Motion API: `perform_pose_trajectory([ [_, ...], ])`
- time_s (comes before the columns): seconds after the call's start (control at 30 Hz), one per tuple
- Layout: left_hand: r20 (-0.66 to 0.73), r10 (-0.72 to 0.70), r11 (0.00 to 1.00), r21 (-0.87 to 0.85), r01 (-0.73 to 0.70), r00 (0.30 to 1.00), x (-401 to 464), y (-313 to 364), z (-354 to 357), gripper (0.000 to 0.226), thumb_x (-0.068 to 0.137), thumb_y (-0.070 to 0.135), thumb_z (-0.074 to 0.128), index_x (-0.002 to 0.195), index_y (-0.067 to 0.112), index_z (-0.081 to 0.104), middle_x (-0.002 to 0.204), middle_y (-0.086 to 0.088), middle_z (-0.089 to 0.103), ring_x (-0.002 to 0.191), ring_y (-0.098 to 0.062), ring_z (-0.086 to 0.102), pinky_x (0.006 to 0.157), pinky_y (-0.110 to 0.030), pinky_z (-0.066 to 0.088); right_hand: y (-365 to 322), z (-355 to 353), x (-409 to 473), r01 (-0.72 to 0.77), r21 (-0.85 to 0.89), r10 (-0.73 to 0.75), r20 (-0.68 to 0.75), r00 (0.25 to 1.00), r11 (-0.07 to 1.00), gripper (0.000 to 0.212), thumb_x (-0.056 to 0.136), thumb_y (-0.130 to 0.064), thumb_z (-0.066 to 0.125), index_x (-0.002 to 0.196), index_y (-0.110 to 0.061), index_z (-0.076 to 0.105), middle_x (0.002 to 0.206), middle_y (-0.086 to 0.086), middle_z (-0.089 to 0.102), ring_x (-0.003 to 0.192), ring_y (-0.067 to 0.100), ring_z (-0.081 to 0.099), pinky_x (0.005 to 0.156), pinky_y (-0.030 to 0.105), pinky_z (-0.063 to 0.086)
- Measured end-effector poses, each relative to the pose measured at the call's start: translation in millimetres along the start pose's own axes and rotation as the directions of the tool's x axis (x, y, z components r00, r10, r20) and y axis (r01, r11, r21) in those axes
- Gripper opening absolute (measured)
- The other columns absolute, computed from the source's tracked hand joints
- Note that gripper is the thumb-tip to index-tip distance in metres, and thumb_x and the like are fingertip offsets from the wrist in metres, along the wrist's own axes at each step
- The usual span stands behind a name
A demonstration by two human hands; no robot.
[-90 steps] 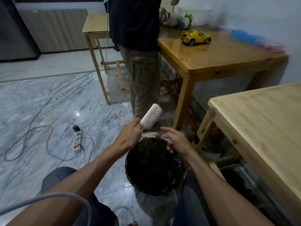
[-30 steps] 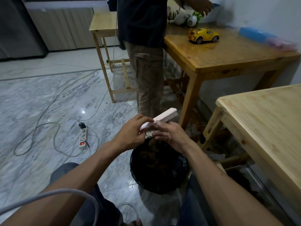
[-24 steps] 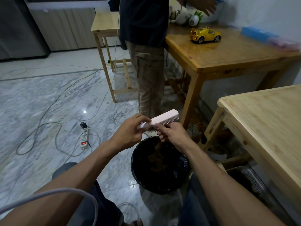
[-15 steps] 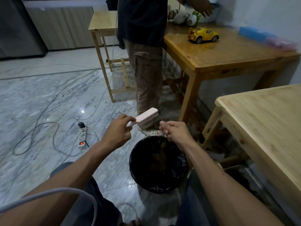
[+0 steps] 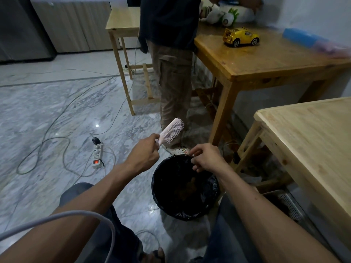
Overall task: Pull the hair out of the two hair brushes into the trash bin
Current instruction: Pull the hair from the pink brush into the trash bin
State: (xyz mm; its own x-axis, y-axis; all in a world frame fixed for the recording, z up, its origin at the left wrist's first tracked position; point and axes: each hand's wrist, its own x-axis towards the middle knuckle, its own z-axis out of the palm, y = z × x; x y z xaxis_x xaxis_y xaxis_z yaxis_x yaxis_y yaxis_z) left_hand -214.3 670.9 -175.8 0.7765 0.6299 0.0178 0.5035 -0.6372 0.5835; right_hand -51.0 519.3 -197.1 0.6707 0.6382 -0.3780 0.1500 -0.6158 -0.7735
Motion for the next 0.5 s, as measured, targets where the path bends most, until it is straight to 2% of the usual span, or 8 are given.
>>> perform_pose_trajectory([
  [0.07,0.018,-0.003,1.000,0.006,0.003,1.000,0,2,1,0.036,0.096,0.006,0.045,0.130,0.010,0.055,0.106,-0.018,0.072,0.090,-0.035,0.062,0.076,-0.048,0.052,-1,-4,-2,0.033,-0.126,-0.044,-0.084,0.996,0.991,0.007,0.087,-0.017,0.081,0.093,-0.019,0.078,0.084,0.003,0.078,0.060,0.017,0.076,0.064,0.037,0.066],
  [0.1,0.023,-0.006,1.000,0.008,0.006,1.000,0,4,1,0.035,0.096,0.006,0.044,0.130,0.009,0.055,0.106,-0.018,0.071,0.090,-0.036,0.062,0.076,-0.047,0.052,-2,-6,-2,0.064,-0.222,-0.085,-0.089,0.992,0.973,0.007,0.088,-0.030,0.079,0.090,-0.024,0.078,0.080,-0.003,0.079,0.065,0.015,0.076,0.072,0.039,0.065],
  [0.13,0.025,-0.010,1.000,0.006,0.010,1.000,-1,6,1,0.035,0.097,0.007,0.043,0.130,0.009,0.055,0.106,-0.019,0.071,0.090,-0.036,0.062,0.076,-0.047,0.051,-3,-7,-3,0.092,-0.299,-0.116,-0.063,0.991,0.950,0.016,0.091,-0.041,0.074,0.094,-0.026,0.079,0.083,-0.006,0.080,0.075,0.015,0.076,0.080,0.040,0.063],
  [0.23,0.036,-0.013,1.000,0.003,0.013,0.999,-2,10,1,0.034,0.098,0.010,0.042,0.130,0.010,0.054,0.105,-0.020,0.071,0.088,-0.036,0.063,0.075,-0.048,0.052,-6,-6,-3,0.110,-0.338,-0.094,0.063,0.994,0.935,0.038,0.098,-0.047,0.060,0.126,-0.024,0.071,0.124,0.001,0.072,0.118,0.024,0.065,0.095,0.034,0.052],
  [0.27,0.041,-0.016,1.000,0.002,0.016,0.999,-3,11,1,0.034,0.099,0.011,0.041,0.130,0.010,0.054,0.104,-0.020,0.071,0.087,-0.035,0.062,0.073,-0.047,0.051,-7,-5,-2,0.090,-0.274,-0.075,0.064,0.995,0.958,0.043,0.099,-0.046,0.059,0.133,-0.022,0.066,0.131,0.003,0.066,0.122,0.026,0.062,0.096,0.035,0.052],
  [0.33,0.045,-0.015,1.000,-0.015,0.015,0.999,-4,13,2,0.033,0.100,0.014,0.042,0.130,0.010,0.054,0.105,-0.020,0.071,0.083,-0.031,0.060,0.066,-0.040,0.045,-10,-4,-3,0.015,0.001,-0.015,0.036,0.999,1.000,0.044,0.101,-0.043,0.058,0.135,-0.015,0.060,0.129,0.005,0.064,0.115,0.026,0.066,0.092,0.042,0.061],
  [0.4,0.047,-0.011,0.999,-0.045,0.013,0.999,-7,15,2,0.033,0.099,0.019,0.047,0.130,0.011,0.055,0.105,-0.016,0.070,0.080,-0.025,0.056,0.059,-0.034,0.037,-19,-3,-5,-0.054,0.290,0.037,0.065,0.997,0.955,0.042,0.103,-0.040,0.058,0.130,-0.009,0.060,0.120,0.009,0.066,0.104,0.026,0.072,0.086,0.044,0.064],
  [0.5,0.057,0.001,0.992,-0.125,0.006,0.998,-9,23,3,0.036,0.094,0.023,0.058,0.130,0.015,0.057,0.093,0.002,0.063,0.066,-0.008,0.055,0.052,-0.018,0.035,-29,-3,-5,-0.065,0.496,0.012,0.108,0.994,0.866,0.035,0.101,-0.035,0.063,0.120,-0.005,0.063,0.112,0.015,0.069,0.097,0.026,0.073,0.086,0.042,0.064],
])
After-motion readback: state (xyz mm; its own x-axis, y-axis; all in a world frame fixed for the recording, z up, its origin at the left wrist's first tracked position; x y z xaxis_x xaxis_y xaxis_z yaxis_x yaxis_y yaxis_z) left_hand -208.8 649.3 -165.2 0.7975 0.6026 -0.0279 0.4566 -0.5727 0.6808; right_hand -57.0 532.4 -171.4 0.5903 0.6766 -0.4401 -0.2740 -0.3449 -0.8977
